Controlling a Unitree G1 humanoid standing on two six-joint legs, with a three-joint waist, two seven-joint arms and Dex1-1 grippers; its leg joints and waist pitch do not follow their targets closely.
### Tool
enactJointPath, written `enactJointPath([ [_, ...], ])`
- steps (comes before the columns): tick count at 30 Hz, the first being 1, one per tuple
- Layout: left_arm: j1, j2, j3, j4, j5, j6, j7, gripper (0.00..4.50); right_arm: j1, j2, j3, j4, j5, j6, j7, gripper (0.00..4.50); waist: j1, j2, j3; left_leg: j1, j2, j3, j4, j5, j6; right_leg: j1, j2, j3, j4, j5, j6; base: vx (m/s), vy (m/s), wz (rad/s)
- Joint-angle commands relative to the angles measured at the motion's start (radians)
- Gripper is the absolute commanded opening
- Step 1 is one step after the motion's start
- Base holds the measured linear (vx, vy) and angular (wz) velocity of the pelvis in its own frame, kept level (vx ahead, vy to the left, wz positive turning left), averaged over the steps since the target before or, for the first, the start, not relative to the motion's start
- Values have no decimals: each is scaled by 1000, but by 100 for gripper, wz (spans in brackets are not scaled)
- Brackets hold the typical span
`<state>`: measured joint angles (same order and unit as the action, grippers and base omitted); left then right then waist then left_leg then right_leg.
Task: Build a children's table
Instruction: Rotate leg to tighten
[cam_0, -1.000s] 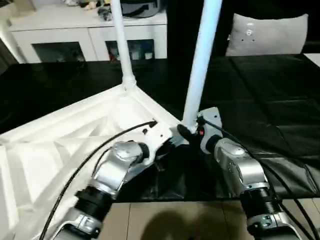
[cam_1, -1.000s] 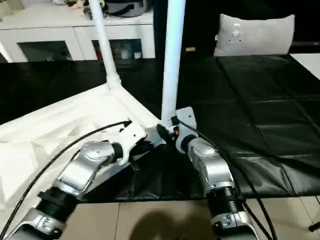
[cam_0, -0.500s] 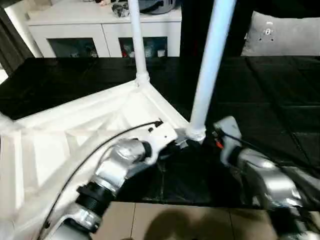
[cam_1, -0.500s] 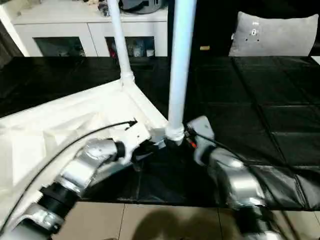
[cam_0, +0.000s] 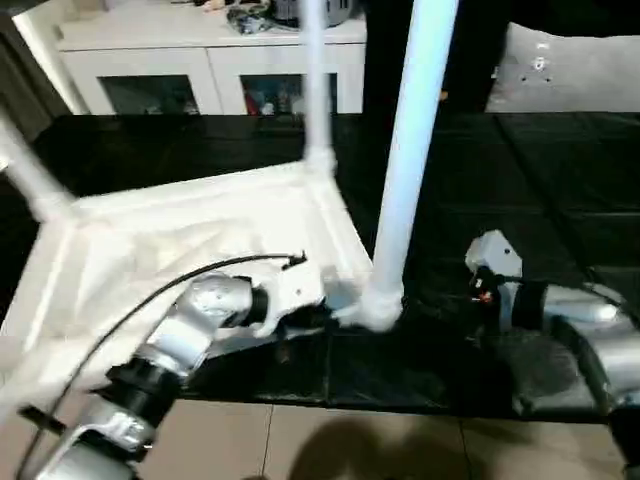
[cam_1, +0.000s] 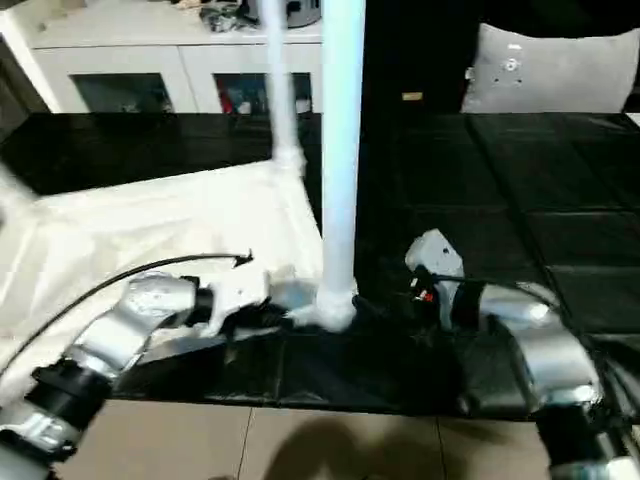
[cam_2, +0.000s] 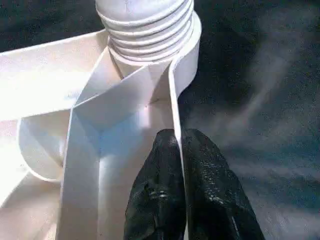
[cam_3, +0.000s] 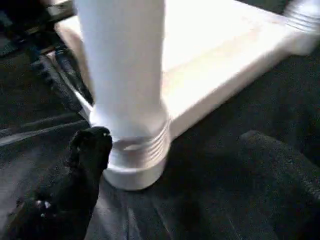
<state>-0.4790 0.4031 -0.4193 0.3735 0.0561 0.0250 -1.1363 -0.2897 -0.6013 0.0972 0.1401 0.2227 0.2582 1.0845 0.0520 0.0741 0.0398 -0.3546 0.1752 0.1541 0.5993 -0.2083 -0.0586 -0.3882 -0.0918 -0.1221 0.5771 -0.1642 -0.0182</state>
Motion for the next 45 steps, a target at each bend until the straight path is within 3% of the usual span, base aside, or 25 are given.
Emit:
enactJointPath([
  [1,-6,23,-50,22,25,-57,-76,0,-4,-6,35,-12,8,-2,64,445,1,-21,-54,-5,52,-8,-73,-210,109,48,-65,56,-80,-376,-150,0,0,0],
  [9,-35,36,-72,26,-9,-122,-185,0,-19,10,121,12,-1,-36,169,445,20,-23,-57,-5,57,-7,-73,-185,99,50,-70,60,-69,-334,-174,0,0,0],
  [10,-37,37,-77,26,-10,-130,-196,0,-24,14,129,20,-2,-40,172,416,21,-23,-57,-4,56,-6,-73,-185,97,49,-69,61,-70,-340,-171,0,0,0],
  [14,-43,33,-86,35,-8,-158,-218,0,-41,34,143,46,-7,-46,178,401,28,-26,-56,-4,56,-5,-74,-186,90,49,-69,61,-71,-359,-164,0,0,0],
  [16,-42,28,-89,40,-7,-169,-228,0,-42,45,150,52,-4,-60,191,365,32,-25,-57,-2,58,-6,-74,-183,86,48,-70,62,-70,-352,-163,0,0,0],
  [20,-43,28,-91,45,-6,-176,-232,0,-40,45,156,53,0,-60,202,345,34,-26,-58,-4,59,-6,-74,-173,88,50,-69,62,-66,-320,-172,0,0,0],
  [26,-38,31,-92,52,-7,-185,-237,0,-33,53,166,60,0,-67,206,289,33,-27,-55,-2,56,-6,-76,-193,80,49,-70,61,-73,-383,-151,0,0,0],
  [30,-11,28,-76,20,-30,-133,-229,0,-5,72,165,30,10,-46,189,273,32,-26,-57,-3,57,-6,-76,-186,81,49,-69,61,-70,-358,-157,0,0,0],
  [32,5,19,-62,-9,-44,-71,-203,0,10,85,167,2,11,-7,154,270,31,-28,-56,-4,60,-6,-78,-177,80,52,-69,63,-66,-334,-164,0,0,0],
  [33,15,4,-44,-28,-54,-21,-165,0,11,107,169,-5,-1,52,93,269,29,-21,-57,-3,61,-7,-78,-166,78,52,-69,64,-63,-319,-173,0,0,0],
  [35,23,-18,-26,-49,-63,37,-119,0,3,148,157,9,-19,95,2,269,22,-26,-53,-2,58,-6,-82,-193,64,50,-67,63,-68,-355,-166,0,0,0],
  [37,27,-45,-6,-70,-68,100,-62,0,-14,209,132,39,-38,130,-118,268,5,-25,-46,4,48,-9,-83,-265,32,46,-68,55,-85,-493,-127,0,0,0],
  [38,24,-93,22,-92,-64,179,36,0,-48,303,79,88,-45,182,-286,268,-10,-20,-43,2,45,-13,-83,-295,21,45,-67,51,-91,-542,-105,0,0,0],
  [40,20,-119,28,-105,-45,210,91,0,-65,346,62,117,-61,195,-369,268,-30,-21,-40,1,43,-17,-83,-319,1,41,-66,45,-95,-573,-93,0,0,0],
  [41,17,-138,31,-114,-28,232,132,0,-78,376,53,139,-76,199,-427,268,-56,-19,-40,-1,38,-27,-80,-369,-10,43,-66,32,-106,-623,-55,0,0,0],
  [43,12,-186,36,-133,0,283,205,0,-98,421,47,186,-118,198,-535,267,-76,-16,-41,4,40,-29,-79,-400,-4,38,-66,32,-110,-610,-54,0,0,0],
  [45,7,-219,41,-141,12,314,251,0,-109,446,43,205,-134,204,-590,267,-86,-22,-44,-3,37,-28,-79,-390,12,43,-66,34,-111,-583,-63,0,0,0],
])
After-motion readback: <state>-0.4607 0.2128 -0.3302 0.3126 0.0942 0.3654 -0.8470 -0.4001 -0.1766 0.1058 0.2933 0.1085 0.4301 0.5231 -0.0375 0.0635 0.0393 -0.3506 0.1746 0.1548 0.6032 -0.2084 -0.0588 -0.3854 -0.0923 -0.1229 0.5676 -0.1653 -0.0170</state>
